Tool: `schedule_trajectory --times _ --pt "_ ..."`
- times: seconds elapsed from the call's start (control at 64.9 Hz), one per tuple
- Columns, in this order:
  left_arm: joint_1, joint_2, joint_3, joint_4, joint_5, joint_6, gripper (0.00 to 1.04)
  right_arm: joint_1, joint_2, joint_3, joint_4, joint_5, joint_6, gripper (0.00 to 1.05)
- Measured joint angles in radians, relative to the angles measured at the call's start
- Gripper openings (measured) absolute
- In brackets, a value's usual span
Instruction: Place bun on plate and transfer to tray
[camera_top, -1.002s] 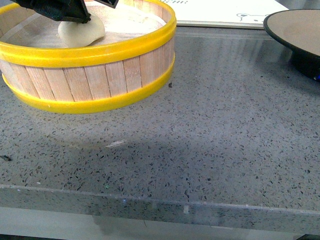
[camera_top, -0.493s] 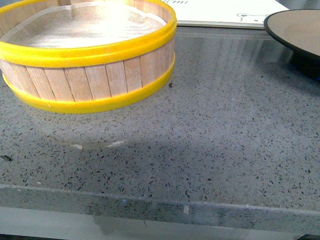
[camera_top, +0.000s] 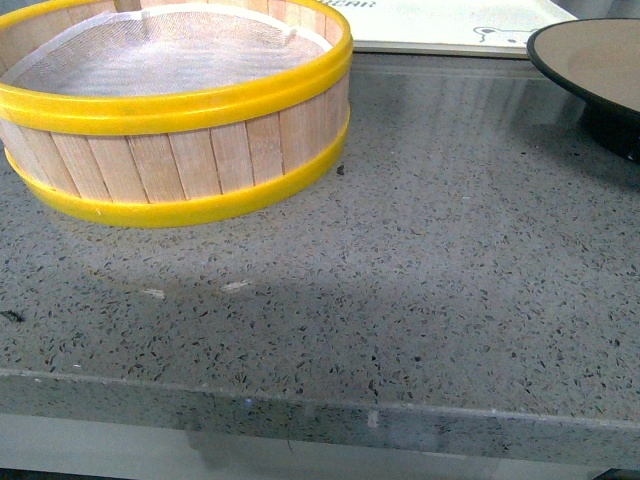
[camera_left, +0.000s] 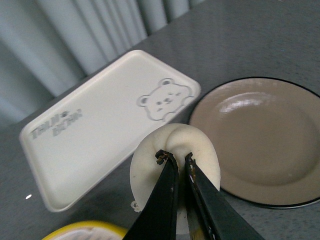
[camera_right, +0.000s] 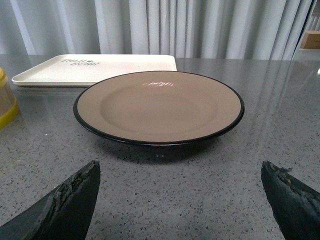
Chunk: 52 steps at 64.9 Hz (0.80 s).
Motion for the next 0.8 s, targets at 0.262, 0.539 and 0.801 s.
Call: schedule_trajectory --times 0.262,0.539,0.801 --pt "-0.077 0.206 0.155 0.003 -0.005 0.008 0.04 0.000 0.000 0.000 0.000 0.000 0.000 0.96" --pt "-0.081 0.351 0.332 -0.045 0.008 0.011 0.04 0.000 0.000 0.000 0.000 0.000 0.000 0.96" --pt "-0.093 0.436 0.385 -0.054 0.049 0.011 0.04 0.000 0.000 0.000 0.000 0.000 0.000 0.96"
